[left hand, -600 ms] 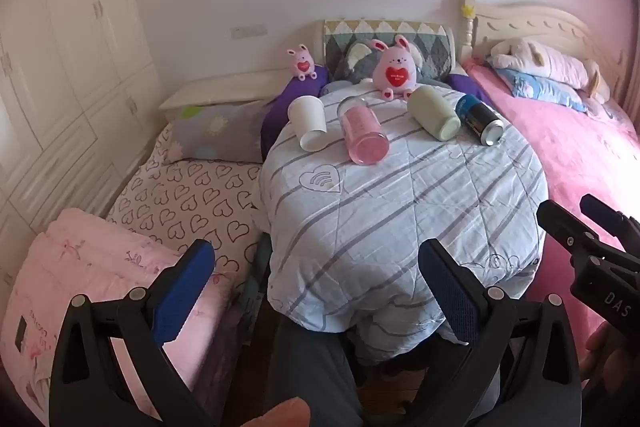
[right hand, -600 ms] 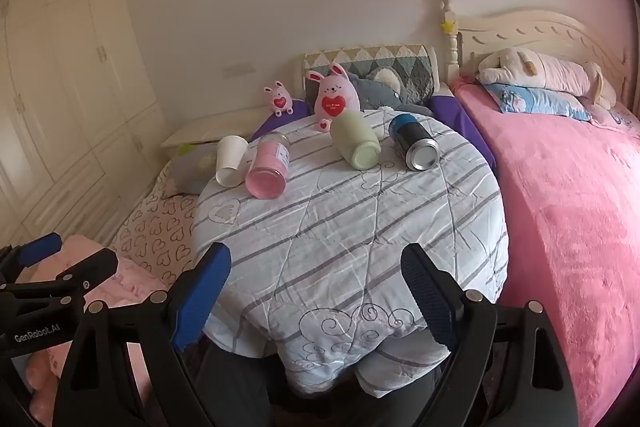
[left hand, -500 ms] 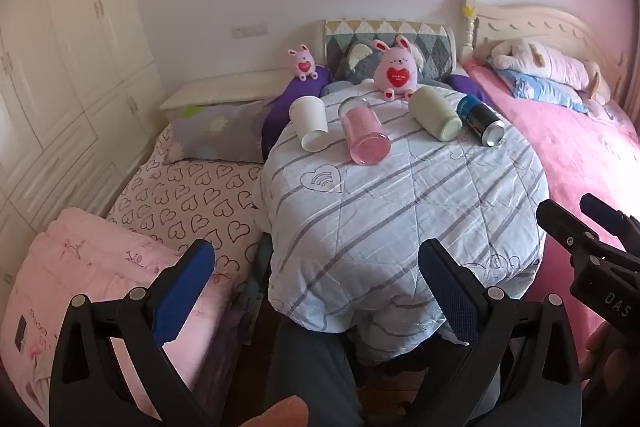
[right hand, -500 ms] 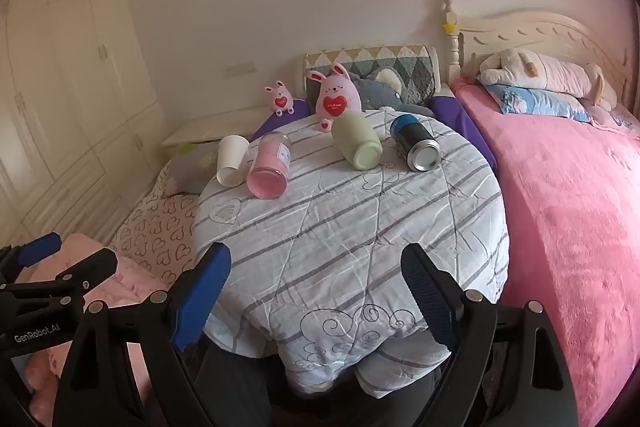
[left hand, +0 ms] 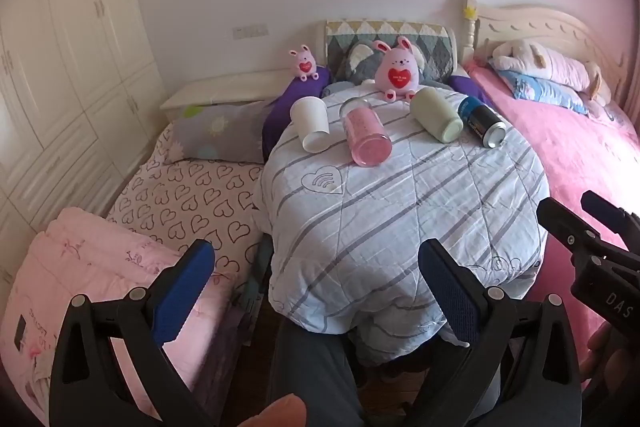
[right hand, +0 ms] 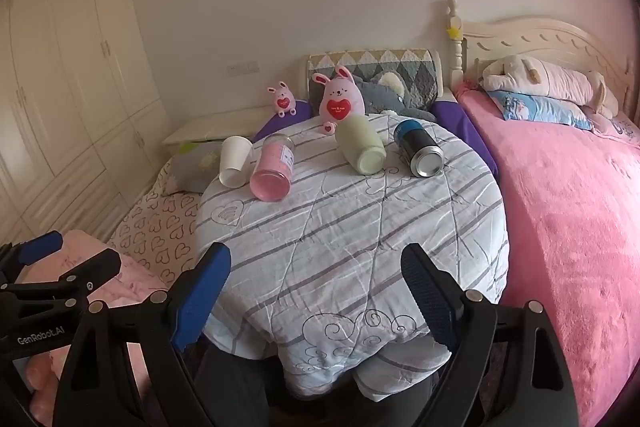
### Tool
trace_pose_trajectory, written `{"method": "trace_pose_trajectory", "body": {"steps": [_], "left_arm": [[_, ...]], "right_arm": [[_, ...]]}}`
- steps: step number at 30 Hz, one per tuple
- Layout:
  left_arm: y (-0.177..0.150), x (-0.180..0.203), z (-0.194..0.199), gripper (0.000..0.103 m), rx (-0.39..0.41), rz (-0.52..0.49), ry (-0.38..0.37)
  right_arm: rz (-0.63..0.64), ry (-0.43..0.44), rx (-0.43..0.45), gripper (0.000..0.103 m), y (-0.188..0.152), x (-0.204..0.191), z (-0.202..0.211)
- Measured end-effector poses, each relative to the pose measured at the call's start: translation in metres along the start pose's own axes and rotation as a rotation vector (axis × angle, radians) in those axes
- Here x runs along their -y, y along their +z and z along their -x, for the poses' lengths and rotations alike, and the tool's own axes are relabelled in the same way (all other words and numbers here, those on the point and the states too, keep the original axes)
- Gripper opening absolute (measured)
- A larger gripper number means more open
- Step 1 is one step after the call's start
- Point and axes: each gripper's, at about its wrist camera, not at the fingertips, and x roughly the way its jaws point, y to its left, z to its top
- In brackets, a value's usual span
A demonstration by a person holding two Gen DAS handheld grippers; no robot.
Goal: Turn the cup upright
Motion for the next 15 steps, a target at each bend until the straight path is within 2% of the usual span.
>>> {"method": "trace_pose_trajectory", "body": {"steps": [15], "left_arm": [[0.009, -0.010, -0.007, 0.103, -0.002, 0.000, 0.003]], "right_arm": [[0.002, 0.003, -0.001, 0.087, 0.001, 0.000, -0.004]]}}
